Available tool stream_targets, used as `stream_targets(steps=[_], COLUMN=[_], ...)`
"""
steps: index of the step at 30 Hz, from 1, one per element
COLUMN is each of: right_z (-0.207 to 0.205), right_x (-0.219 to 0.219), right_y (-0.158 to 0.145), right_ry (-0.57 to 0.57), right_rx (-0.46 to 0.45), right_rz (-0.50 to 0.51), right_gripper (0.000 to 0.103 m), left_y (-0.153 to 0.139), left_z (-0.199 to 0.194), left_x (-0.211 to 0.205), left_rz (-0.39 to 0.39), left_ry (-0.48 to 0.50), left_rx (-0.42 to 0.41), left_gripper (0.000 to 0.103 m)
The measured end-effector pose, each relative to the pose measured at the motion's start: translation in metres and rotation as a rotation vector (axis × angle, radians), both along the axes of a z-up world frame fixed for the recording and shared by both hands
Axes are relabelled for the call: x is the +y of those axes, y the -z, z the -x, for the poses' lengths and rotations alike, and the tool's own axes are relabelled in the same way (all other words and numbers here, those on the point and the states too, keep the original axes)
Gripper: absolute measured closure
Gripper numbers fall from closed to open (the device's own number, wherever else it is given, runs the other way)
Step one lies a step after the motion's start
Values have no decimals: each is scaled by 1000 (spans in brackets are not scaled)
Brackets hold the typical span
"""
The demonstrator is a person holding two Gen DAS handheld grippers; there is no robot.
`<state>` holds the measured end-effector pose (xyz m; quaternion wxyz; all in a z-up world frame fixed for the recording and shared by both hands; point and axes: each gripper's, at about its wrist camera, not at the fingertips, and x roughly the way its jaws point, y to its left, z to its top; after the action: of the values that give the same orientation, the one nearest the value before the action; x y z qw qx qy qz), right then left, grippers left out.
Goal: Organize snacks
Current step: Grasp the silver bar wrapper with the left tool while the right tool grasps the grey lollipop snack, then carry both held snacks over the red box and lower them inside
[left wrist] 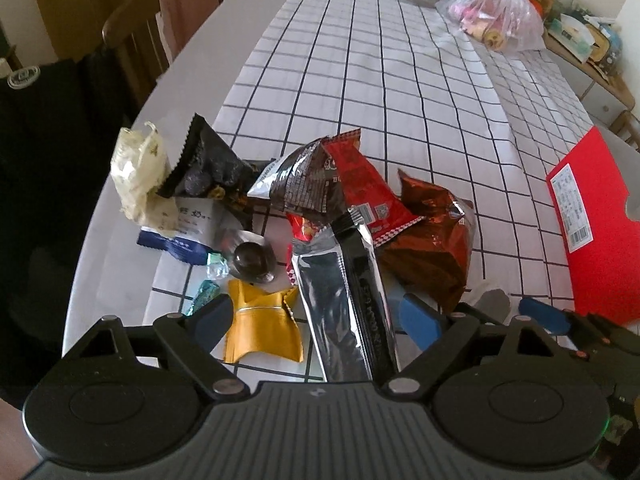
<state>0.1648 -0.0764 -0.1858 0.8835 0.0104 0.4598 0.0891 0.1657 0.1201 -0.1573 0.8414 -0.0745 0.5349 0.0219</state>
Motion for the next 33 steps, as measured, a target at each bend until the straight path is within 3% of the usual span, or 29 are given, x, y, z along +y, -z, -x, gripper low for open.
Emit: stream_targets(steps=[5, 9, 15, 19, 20, 22, 33], right_z=[1, 1, 6, 10, 10, 12, 36], right_x=[0, 4, 6, 3, 1, -3, -21], right_y=[-2, 0, 1, 0, -1, -2, -9], right_ry=[41, 45, 41, 31, 32, 34, 32], right_rx=[25, 21, -6, -12, -15, -20, -60], right_rz=[-25, 5, 38, 26, 24, 14, -7], right_gripper=[37, 38, 48, 56, 62, 64, 64], left_y=[6, 10, 9, 8, 8, 8, 6], left_z=[-6, -9, -9, -11, -11, -10, 2], left_x=[-2, 1, 1, 1, 2, 5, 10], left_rz=[22, 28, 30, 26, 33, 44, 46], left_ry=[10, -1, -4, -1, 0, -1, -19], left_rx=[34, 42, 42, 42, 41, 39, 46], left_gripper=[25, 27, 34, 51, 52, 53, 55])
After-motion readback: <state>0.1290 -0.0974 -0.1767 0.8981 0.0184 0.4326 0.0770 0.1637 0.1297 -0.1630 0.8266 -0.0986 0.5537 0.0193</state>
